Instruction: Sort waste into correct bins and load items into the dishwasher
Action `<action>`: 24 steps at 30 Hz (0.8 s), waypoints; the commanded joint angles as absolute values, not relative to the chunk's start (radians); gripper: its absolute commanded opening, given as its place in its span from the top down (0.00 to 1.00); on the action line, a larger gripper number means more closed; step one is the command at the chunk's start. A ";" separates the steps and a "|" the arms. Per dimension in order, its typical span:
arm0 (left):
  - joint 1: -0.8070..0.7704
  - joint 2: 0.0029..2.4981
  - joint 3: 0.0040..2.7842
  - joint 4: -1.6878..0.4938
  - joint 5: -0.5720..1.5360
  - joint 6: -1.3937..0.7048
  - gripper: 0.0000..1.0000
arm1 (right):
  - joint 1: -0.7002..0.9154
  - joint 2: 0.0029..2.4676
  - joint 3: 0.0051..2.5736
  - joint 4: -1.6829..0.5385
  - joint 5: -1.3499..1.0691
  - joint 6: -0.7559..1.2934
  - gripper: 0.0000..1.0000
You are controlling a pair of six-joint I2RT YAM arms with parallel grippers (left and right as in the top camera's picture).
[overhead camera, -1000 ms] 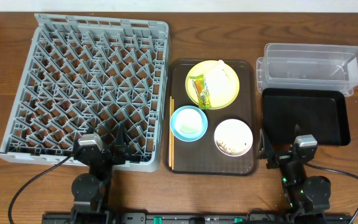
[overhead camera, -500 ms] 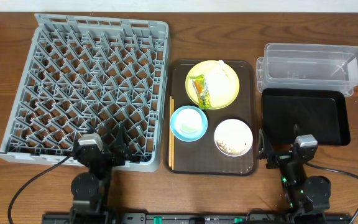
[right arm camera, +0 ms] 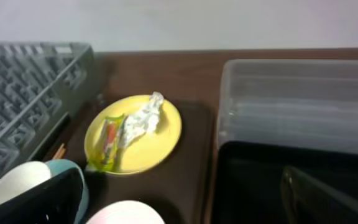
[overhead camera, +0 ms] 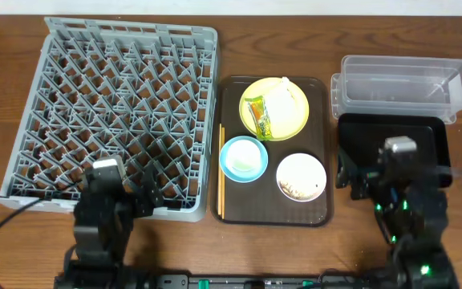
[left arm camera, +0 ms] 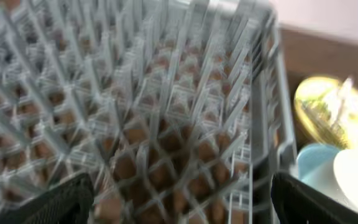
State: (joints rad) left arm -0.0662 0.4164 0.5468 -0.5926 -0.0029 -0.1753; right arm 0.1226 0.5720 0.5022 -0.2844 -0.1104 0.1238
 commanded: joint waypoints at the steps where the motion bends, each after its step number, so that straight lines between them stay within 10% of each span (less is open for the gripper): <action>1: -0.062 0.538 0.655 -0.670 -0.008 -0.162 0.09 | 0.131 0.802 0.720 -0.374 -0.239 -0.014 0.01; 10: -0.062 0.638 0.711 -0.744 -0.008 -0.162 0.08 | 0.132 1.367 1.373 -0.955 -0.334 -0.128 0.01; 24: -0.062 0.638 0.711 -0.745 -0.008 -0.162 0.09 | 0.278 1.635 1.453 -0.569 -0.217 -0.083 0.05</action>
State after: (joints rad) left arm -0.0662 0.6388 0.6842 -0.7437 -0.0032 -0.1753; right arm 0.2214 1.5806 1.4349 -0.5888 -0.3424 -0.0845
